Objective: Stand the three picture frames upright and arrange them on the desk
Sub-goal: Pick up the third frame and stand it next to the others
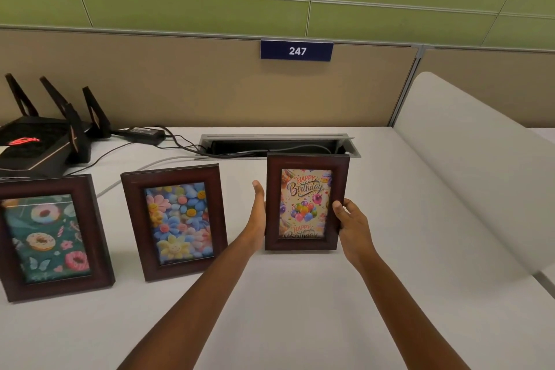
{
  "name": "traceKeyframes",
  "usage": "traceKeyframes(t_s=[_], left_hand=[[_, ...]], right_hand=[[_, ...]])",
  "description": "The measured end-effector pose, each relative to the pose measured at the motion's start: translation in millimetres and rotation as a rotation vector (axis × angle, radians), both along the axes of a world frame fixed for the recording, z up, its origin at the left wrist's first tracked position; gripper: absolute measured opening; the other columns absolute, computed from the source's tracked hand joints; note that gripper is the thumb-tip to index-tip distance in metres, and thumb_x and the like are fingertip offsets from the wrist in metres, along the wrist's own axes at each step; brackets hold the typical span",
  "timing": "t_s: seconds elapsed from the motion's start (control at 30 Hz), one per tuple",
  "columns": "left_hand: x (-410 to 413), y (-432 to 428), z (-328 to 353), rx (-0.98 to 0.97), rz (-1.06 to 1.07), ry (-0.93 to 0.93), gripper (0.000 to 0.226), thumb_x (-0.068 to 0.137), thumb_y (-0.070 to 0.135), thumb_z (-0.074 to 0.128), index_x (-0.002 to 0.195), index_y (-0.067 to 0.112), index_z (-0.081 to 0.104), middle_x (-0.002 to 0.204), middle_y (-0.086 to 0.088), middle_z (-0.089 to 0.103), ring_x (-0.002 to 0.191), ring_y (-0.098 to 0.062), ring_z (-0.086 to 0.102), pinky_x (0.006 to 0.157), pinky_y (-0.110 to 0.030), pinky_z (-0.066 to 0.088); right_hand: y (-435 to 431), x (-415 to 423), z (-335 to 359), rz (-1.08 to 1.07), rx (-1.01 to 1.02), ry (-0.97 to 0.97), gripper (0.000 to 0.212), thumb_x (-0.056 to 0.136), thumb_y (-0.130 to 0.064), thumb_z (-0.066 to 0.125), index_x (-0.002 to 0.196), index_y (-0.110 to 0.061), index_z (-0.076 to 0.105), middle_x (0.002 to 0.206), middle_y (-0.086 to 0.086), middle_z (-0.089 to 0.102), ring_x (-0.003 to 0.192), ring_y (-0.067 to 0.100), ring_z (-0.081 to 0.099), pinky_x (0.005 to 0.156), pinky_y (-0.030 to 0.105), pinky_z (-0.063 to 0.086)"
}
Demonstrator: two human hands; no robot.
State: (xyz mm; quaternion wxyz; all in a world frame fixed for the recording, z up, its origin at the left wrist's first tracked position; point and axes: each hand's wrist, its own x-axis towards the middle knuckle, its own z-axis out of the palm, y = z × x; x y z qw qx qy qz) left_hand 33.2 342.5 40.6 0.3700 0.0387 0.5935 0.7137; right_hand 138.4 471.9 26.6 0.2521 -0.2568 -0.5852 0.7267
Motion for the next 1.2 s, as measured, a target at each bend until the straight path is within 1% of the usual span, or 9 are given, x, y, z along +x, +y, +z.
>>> traceKeyframes(t_s=[0.13,0.47,0.6,0.67,0.73,0.87,1.0,1.13,1.2], left_hand=[[0.4,-0.2,-4.2,-0.006,0.008,-0.012,0.073,0.088,0.06,0.004,0.131,0.019,0.046,0.138,-0.016,0.05,0.124,-0.035,0.049,0.103,-0.05,0.039],[6.2,-1.6,-8.9,0.009,0.013,-0.016,0.07,0.09,0.057,0.004,0.131,0.019,0.046,0.137,-0.014,0.05,0.123,-0.035,0.05,0.102,-0.048,0.04],[11.1,-1.4,-15.5,-0.037,0.046,0.057,0.067,0.091,0.053,0.003,0.136,0.019,0.039,0.143,-0.013,0.044,0.129,-0.033,0.044,0.112,-0.051,0.031],[13.9,-2.5,-18.8,-0.07,0.063,0.086,0.068,0.091,0.054,0.002,0.138,0.019,0.036,0.144,-0.013,0.043,0.132,-0.032,0.041,0.114,-0.051,0.028],[17.0,-4.5,-21.8,-0.088,0.075,0.098,0.07,0.091,0.055,0.001,0.138,0.018,0.036,0.143,-0.014,0.044,0.132,-0.032,0.041,0.114,-0.05,0.028],[24.2,-10.3,-23.3,-0.132,0.116,0.135,0.07,0.092,0.053,0.003,0.137,0.013,0.039,0.141,-0.015,0.047,0.13,-0.032,0.044,0.113,-0.05,0.032],[31.7,-17.5,-22.1,-0.182,0.167,0.188,0.066,0.094,0.049,0.006,0.139,0.01,0.035,0.147,-0.015,0.039,0.136,-0.03,0.035,0.116,-0.047,0.025],[44.9,-22.2,-19.2,-0.241,0.208,0.282,0.056,0.097,0.04,0.01,0.143,0.011,0.024,0.153,-0.011,0.027,0.14,-0.027,0.026,0.119,-0.04,0.019],[54.3,-25.1,-18.1,-0.267,0.223,0.344,0.052,0.099,0.036,0.014,0.143,0.011,0.022,0.153,-0.011,0.027,0.141,-0.025,0.025,0.116,-0.036,0.019]], right_hand=[[0.7,-0.8,-4.9,0.011,0.014,-0.026,0.016,0.093,-0.024,0.043,0.102,-0.017,0.054,0.094,-0.005,0.064,0.086,0.009,0.063,0.062,0.014,0.056],[5.3,0.4,-6.2,0.048,0.057,-0.069,0.017,0.093,-0.026,0.042,0.091,-0.027,0.058,0.092,-0.008,0.066,0.078,0.005,0.067,0.06,0.013,0.057],[6.3,1.7,-7.1,0.048,0.097,-0.093,0.015,0.093,-0.027,0.043,0.09,-0.028,0.058,0.09,-0.01,0.066,0.075,0.0,0.068,0.056,0.012,0.055],[6.4,2.3,-9.1,0.05,0.11,-0.104,0.013,0.092,-0.027,0.044,0.092,-0.025,0.057,0.093,-0.007,0.065,0.078,0.003,0.066,0.056,0.013,0.054],[5.2,4.2,-12.8,0.043,0.136,-0.133,0.015,0.092,-0.025,0.046,0.103,-0.018,0.054,0.1,-0.001,0.063,0.084,0.009,0.063,0.061,0.016,0.054],[-0.6,12.1,-21.4,0.022,0.189,-0.192,0.036,0.09,-0.02,0.051,0.124,-0.009,0.043,0.117,0.011,0.057,0.099,0.02,0.057,0.077,0.026,0.051],[-8.6,19.8,-26.0,0.012,0.234,-0.225,0.041,0.088,-0.019,0.055,0.126,-0.01,0.042,0.125,0.014,0.055,0.099,0.018,0.054,0.077,0.025,0.048],[-12.5,27.3,-29.4,-0.022,0.261,-0.253,0.047,0.086,-0.02,0.059,0.128,-0.013,0.04,0.131,0.016,0.052,0.106,0.022,0.053,0.087,0.033,0.045],[-13.6,31.2,-30.9,-0.05,0.263,-0.26,0.05,0.085,-0.02,0.06,0.13,-0.014,0.038,0.133,0.017,0.05,0.113,0.026,0.053,0.088,0.034,0.044]])
